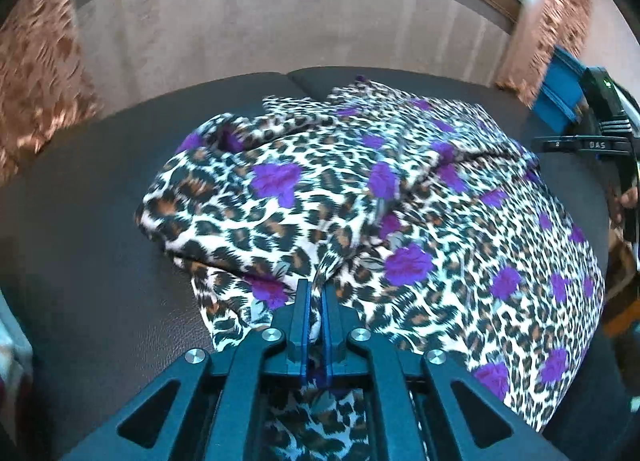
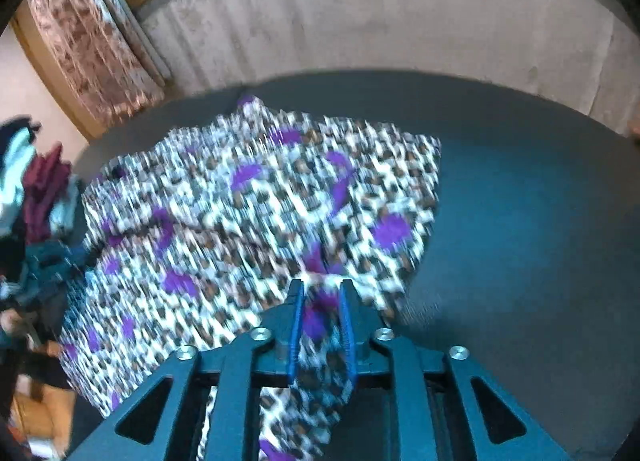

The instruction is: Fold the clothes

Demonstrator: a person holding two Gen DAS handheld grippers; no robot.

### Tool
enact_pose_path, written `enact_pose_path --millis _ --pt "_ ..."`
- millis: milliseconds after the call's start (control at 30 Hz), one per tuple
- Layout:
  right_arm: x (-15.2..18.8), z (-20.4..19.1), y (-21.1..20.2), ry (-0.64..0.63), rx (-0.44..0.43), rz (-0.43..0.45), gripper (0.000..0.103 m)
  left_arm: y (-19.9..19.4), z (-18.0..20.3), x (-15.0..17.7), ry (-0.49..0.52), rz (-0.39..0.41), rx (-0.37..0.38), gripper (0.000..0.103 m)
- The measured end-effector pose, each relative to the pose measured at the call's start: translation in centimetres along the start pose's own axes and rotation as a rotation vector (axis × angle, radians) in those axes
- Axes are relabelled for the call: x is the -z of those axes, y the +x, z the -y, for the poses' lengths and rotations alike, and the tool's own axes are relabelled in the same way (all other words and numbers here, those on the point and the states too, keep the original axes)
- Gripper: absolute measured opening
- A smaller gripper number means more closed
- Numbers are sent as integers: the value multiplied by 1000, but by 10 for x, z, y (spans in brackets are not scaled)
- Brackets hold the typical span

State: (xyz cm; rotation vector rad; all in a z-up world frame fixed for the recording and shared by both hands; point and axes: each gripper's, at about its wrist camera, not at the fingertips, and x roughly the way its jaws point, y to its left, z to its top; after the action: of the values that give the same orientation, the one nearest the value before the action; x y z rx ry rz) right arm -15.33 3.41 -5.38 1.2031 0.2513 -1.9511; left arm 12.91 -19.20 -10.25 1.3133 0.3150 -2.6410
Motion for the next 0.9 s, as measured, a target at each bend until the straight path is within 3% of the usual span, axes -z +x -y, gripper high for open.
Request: enact_pose_path --millis 67,133,200,233,300,333,367,533,600,700,733,833,900 --pt "-11 -2 7 7 -14 18 57 0 -3 -2 -29 7 3 4" --pt "-23 -5 17 11 -26 24 66 2 -5 -3 -45 12 4 5" --pt "-27 -10 36 -9 6 -26 66 3 -6 -3 -57 18 4 5" --pt "-26 -15 46 -32 42 -60 65 3 -6 -3 -64 22 3 5" --pt "-23 -24 59 -80 95 -102 40 1 -8 -5 -83 37 1 5" --pt "-21 -29 59 -100 109 -104 23 -2 -10 -6 -100 51 7 5" --pt "-21 -33 51 -109 112 -80 17 -5 -12 -6 -116 65 14 5" --pt "-21 -26 -6 -75 107 58 13 -8 -12 -1 -99 54 10 6" --pt "-11 -16 -6 -59 116 23 13 -2 -11 6 -82 26 -4 9" --pt "9 3 8 -12 106 -44 14 -12 -26 15 -171 57 76 19" --pt "14 10 10 13 90 -54 21 -18 -33 17 -212 77 97 20" --pt "19 22 6 63 66 -31 56 -35 -60 18 -321 135 89 23" --pt "15 24 -5 78 69 22 63 -40 -77 11 -365 150 40 23"
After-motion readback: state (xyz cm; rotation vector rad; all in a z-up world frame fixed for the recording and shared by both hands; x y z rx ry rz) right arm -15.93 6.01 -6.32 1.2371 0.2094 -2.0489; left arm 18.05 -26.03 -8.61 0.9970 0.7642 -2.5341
